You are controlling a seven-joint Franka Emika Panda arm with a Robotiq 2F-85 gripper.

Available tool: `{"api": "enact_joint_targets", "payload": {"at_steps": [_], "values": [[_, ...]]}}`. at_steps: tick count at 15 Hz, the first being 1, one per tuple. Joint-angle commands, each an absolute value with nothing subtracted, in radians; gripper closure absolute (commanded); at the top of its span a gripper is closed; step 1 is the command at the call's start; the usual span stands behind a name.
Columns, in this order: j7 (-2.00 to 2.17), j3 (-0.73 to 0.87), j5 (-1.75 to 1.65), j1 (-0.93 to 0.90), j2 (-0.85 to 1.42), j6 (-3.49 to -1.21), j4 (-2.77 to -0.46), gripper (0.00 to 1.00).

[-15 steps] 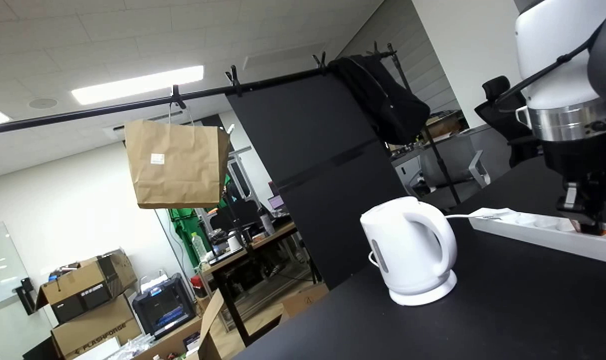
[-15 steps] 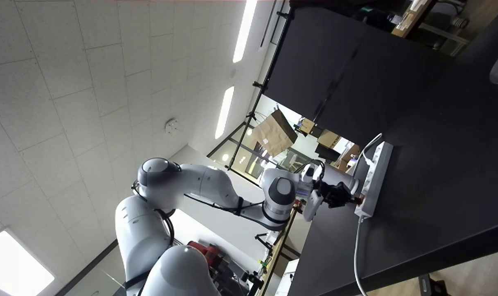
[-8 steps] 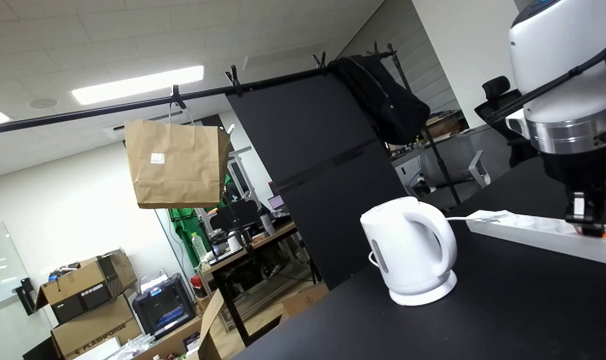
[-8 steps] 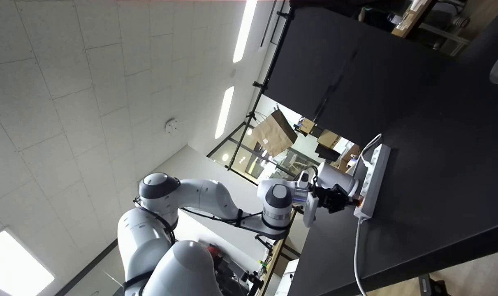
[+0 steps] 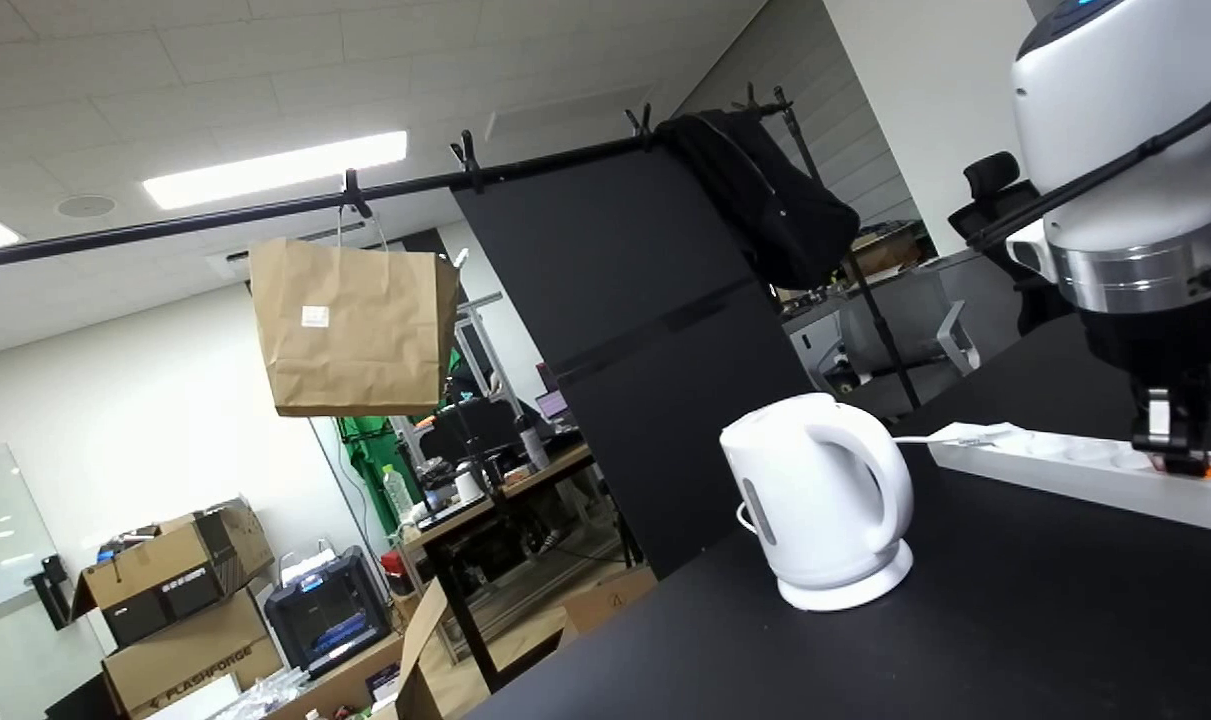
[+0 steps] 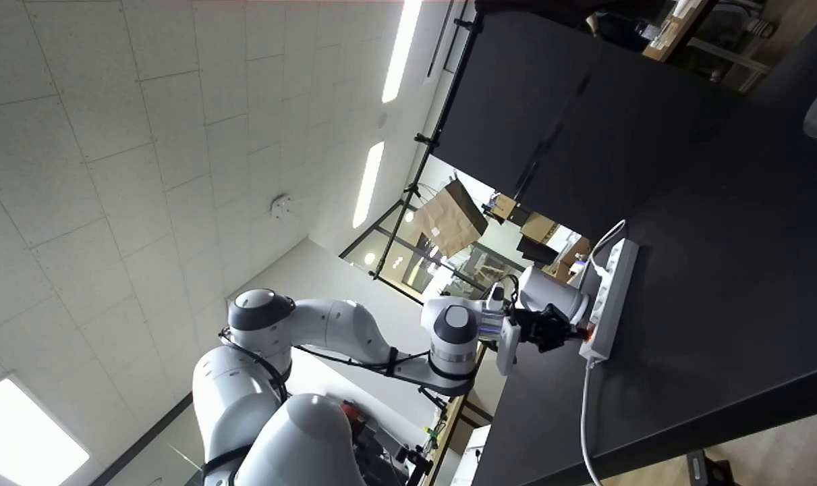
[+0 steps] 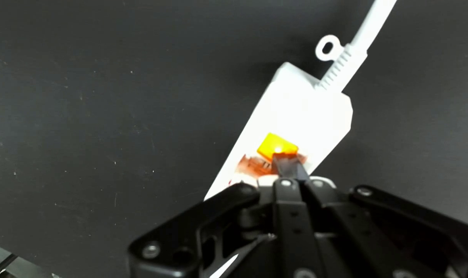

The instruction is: Turn off the extension cable

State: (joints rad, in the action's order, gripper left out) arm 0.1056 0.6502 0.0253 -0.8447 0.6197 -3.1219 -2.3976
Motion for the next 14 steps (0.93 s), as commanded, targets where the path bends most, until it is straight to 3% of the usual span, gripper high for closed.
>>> {"api": "enact_joint_targets", "payload": {"at_steps": [1, 9, 14], "values": [[0.141, 0.537, 0.034, -0.744, 0.573, -3.067, -2.421, 1.00], [0.143, 0.258, 0.038, -0.387, 0.474, -3.010, -2.407, 1.00], [0.147, 0.174, 0.036, -0.283, 0.460, -3.015, -2.403, 1.00]]}}
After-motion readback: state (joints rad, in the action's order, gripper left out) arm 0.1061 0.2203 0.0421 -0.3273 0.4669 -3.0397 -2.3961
